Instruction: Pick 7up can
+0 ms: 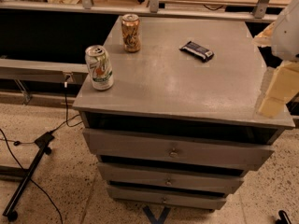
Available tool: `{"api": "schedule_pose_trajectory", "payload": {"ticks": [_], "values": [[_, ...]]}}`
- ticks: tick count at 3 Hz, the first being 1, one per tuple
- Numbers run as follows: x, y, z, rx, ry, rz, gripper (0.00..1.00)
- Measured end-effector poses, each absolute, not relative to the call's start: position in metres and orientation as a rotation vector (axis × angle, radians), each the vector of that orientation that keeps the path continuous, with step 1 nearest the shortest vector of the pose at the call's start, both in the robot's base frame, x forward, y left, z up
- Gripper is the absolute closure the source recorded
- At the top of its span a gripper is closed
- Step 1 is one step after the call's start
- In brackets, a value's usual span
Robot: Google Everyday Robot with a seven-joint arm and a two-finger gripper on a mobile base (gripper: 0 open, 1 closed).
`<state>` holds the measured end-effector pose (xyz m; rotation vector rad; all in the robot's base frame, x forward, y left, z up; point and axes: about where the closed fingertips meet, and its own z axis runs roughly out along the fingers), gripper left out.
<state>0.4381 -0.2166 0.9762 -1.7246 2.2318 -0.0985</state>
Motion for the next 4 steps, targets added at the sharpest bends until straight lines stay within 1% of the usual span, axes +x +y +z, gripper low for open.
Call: {"api": "schedule_pose_trajectory", "payload": {"ticks": [1, 3, 4], "values": [[0.438, -0.216, 0.976, -1.726, 2.230, -0.098, 0.00], [0.494, -0.121, 0.961, -1.867, 2.029, -0.056, 0.00], [0.494, -0.121, 0.961, -1.867, 2.029, -0.056, 0.00]]}}
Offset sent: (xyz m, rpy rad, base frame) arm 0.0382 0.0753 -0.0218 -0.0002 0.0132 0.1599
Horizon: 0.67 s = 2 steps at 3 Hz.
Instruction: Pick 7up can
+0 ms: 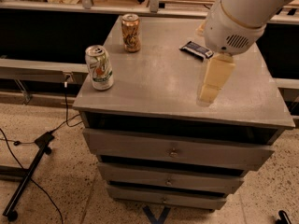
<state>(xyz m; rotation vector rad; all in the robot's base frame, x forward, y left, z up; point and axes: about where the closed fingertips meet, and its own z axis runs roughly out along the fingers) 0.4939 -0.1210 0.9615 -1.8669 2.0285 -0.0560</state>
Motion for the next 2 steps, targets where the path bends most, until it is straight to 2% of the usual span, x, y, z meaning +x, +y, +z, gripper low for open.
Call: {"api": "schedule_pose_trajectory", "payload": {"ticks": [1, 2], "values": [[0.500, -0.115, 0.963, -1.840, 1.995, 0.015, 0.00], [0.538, -0.096, 0.957, -1.686, 1.879, 0.292, 0.00]]}}
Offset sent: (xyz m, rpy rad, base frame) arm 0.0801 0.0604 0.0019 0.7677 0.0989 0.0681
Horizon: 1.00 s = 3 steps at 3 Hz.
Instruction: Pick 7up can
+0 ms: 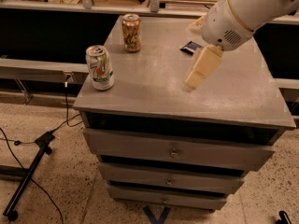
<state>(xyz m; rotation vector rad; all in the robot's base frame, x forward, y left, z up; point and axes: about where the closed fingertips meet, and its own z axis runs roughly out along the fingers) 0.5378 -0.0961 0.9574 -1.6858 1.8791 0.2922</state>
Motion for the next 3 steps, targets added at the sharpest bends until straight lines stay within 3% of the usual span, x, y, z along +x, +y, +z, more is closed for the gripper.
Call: {"api": "schedule_pose_trajectory", "payload": {"ticks": [2, 3], "values": [[0.573, -0.026, 0.979, -1.479, 1.618, 0.652, 0.00], [0.572, -0.020, 0.981, -1.473, 1.604, 0.675, 0.00]]}}
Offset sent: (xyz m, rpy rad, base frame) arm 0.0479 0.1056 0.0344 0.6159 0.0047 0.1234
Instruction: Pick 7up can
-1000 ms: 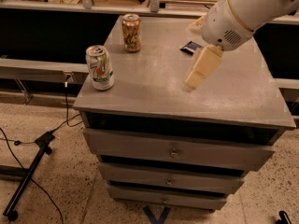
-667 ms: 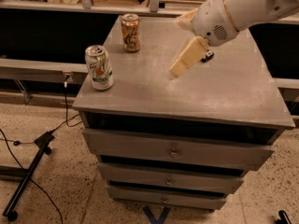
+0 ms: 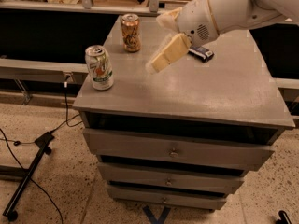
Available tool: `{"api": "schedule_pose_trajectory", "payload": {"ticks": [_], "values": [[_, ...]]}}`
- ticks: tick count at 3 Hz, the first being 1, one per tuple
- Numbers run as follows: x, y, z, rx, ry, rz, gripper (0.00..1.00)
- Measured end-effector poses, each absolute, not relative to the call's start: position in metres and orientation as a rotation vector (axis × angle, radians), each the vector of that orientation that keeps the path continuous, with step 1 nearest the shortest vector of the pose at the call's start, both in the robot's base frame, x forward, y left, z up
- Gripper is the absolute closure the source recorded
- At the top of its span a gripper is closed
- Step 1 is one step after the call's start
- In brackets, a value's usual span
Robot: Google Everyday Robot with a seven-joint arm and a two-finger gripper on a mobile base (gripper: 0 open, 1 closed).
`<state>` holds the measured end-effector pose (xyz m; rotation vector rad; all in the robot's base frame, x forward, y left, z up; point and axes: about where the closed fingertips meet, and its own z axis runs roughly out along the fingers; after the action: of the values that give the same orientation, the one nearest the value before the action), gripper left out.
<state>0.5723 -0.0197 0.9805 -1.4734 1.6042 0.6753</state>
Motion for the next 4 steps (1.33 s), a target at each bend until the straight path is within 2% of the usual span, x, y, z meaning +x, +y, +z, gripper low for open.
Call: {"api": "schedule_pose_trajectory", "payload": {"ticks": [1, 4], "values": [[0.572, -0.020, 0.980, -1.475, 1.605, 0.674, 0.00], [0.553, 0.023, 0.913, -1.262, 1.535, 0.951, 0.00]]}}
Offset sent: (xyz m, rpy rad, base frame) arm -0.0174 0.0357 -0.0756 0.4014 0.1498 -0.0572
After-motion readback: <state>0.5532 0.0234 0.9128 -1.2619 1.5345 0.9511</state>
